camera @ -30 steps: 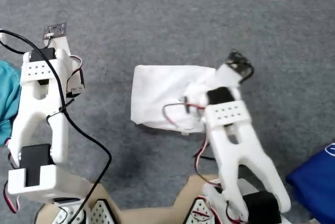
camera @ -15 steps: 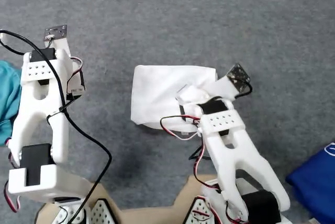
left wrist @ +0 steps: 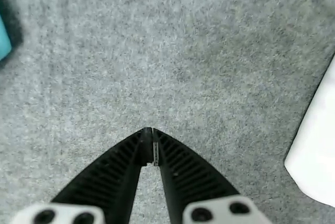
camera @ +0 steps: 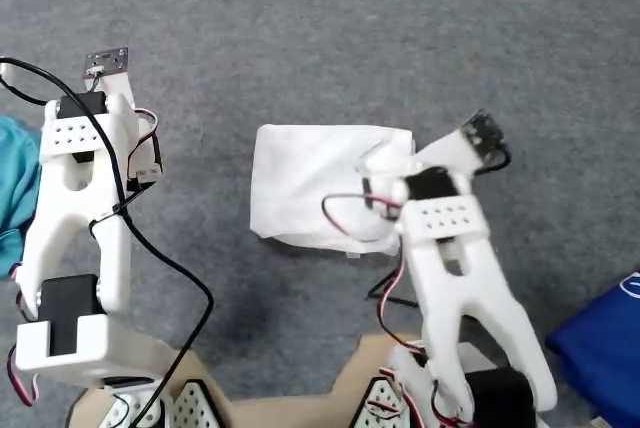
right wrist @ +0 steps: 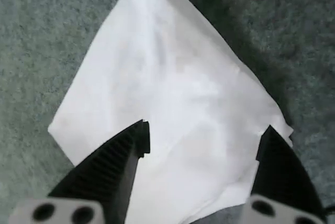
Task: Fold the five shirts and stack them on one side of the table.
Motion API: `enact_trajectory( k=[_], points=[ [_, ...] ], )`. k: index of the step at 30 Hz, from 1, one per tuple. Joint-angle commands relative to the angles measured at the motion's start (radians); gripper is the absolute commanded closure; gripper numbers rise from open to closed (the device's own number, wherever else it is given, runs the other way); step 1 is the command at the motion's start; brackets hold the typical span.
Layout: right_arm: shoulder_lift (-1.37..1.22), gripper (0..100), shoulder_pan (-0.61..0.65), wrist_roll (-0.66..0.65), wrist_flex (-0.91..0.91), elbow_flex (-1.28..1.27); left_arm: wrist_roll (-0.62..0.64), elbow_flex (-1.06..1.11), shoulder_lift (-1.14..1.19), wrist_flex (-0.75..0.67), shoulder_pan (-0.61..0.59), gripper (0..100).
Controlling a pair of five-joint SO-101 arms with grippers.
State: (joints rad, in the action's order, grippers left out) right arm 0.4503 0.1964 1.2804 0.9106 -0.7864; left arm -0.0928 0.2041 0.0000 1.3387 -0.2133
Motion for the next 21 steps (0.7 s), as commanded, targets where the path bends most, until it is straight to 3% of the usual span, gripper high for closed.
enact_trajectory(
  k=[1,5,13,21],
  points=[
    [0.062,66.6,-0.013,0.012,0.183,0.159,-0.006,-0.012,-0.018,-0.002,-0.012,98],
    [0.036,66.6,0.012,0.012,0.164,0.125,-0.006,-0.012,-0.018,-0.011,-0.037,98],
    [-0.117,66.6,0.113,0.110,-0.132,-0.022,-0.006,-0.026,-0.016,-0.020,-0.107,98],
    [-0.283,66.6,0.081,0.133,-0.249,-0.022,-0.008,-0.026,-0.008,-0.035,-0.114,98]
  ],
)
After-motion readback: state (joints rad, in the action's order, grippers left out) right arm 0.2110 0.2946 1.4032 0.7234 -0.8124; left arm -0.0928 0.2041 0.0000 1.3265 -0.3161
